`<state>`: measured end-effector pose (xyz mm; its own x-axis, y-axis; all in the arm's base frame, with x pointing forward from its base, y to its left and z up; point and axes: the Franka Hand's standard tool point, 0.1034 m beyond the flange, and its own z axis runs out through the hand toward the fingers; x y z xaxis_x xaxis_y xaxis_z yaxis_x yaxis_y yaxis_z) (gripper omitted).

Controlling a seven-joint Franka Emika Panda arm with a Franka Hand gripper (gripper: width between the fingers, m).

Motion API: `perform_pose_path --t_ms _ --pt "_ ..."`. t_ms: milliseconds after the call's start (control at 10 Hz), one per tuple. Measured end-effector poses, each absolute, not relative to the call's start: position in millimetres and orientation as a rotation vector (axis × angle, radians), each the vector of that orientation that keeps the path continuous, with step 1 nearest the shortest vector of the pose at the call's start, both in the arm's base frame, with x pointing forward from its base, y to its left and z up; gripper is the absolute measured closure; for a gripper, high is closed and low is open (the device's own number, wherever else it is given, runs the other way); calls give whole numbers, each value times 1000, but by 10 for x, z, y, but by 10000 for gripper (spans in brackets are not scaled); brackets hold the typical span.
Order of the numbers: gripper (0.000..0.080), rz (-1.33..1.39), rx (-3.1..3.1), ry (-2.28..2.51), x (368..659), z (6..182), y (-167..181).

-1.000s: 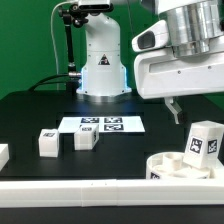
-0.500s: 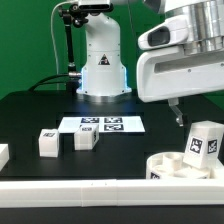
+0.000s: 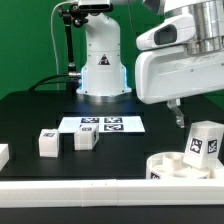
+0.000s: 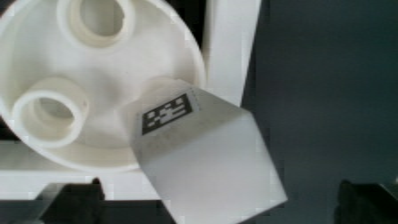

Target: Assemble stool

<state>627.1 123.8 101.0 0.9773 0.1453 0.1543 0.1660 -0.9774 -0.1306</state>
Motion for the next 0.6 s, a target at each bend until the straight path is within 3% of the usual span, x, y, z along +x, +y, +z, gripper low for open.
perform_pose_path --t_ms 600 --pt "150 -248 -2844 -1268 6280 979 1232"
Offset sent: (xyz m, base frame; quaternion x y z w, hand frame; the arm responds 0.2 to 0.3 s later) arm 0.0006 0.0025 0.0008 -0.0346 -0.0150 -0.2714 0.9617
